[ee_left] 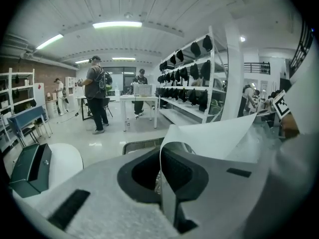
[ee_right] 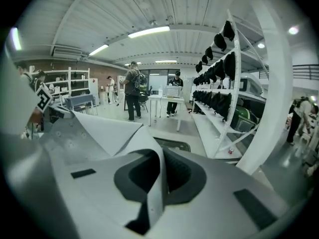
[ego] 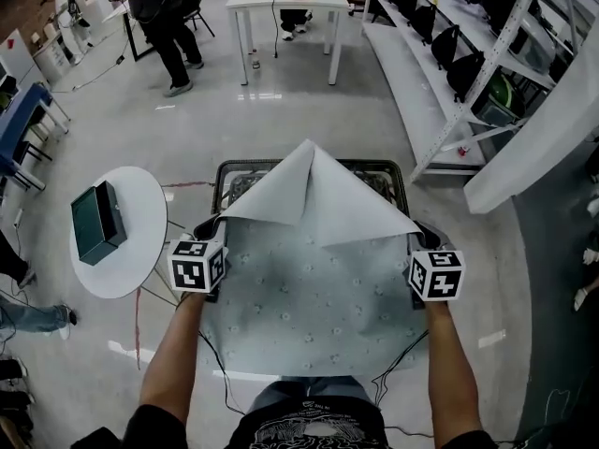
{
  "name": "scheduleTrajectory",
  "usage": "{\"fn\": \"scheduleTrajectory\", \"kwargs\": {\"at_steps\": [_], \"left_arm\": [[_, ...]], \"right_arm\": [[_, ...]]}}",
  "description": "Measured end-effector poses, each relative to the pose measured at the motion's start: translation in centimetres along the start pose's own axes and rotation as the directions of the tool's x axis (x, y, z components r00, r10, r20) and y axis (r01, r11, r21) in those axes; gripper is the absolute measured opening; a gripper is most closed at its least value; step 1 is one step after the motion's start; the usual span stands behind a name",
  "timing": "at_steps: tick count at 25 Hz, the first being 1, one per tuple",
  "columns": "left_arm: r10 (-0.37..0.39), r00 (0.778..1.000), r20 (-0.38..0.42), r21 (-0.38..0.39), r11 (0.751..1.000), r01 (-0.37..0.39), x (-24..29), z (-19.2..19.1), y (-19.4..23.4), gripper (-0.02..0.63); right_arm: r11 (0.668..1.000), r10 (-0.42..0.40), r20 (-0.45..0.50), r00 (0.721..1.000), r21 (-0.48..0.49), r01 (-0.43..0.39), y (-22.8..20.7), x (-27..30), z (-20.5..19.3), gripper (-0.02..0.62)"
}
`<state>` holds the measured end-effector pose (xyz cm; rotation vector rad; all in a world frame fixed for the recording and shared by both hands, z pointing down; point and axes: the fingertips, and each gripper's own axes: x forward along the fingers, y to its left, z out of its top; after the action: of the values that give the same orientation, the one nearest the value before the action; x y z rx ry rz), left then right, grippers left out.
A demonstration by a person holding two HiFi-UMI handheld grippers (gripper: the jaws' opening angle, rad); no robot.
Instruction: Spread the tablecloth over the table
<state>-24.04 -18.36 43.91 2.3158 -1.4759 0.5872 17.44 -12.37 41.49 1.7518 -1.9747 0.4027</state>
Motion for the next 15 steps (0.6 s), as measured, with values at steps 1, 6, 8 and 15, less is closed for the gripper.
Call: {"fn": "scheduleTrajectory", "kwargs": {"at_steps": [1,6,8,15], "left_arm": [[0.007,1.000,-0.008,0.003,1.000,-0.007,0.4,-0.2,0.2,0.008],[0.077,0.996,-0.051,0.019,0.997,-0.076,1.8,-1.9,1.8,0.009],[0.096,0.993,-0.074,0.030,0.995,-0.094,2.5,-2.8,2.2,0.009],[0.144,0.970,-0.194,0.095,0.987,-0.127,3.9,-7.4,2.4,0.011]], "right_arm": [[1.000,-0.009,-0.012,1.000,-0.007,0.009,-0.8,0.7,-0.6,0.012],[0.999,-0.037,-0.062,0.997,-0.005,0.037,-4.2,3.9,-3.8,0.017],[0.999,-0.044,-0.074,0.996,0.003,0.044,-5.5,4.9,-4.9,0.020],[0.999,-0.047,-0.106,0.993,0.016,0.049,-7.6,7.4,-8.4,0.032]]}}
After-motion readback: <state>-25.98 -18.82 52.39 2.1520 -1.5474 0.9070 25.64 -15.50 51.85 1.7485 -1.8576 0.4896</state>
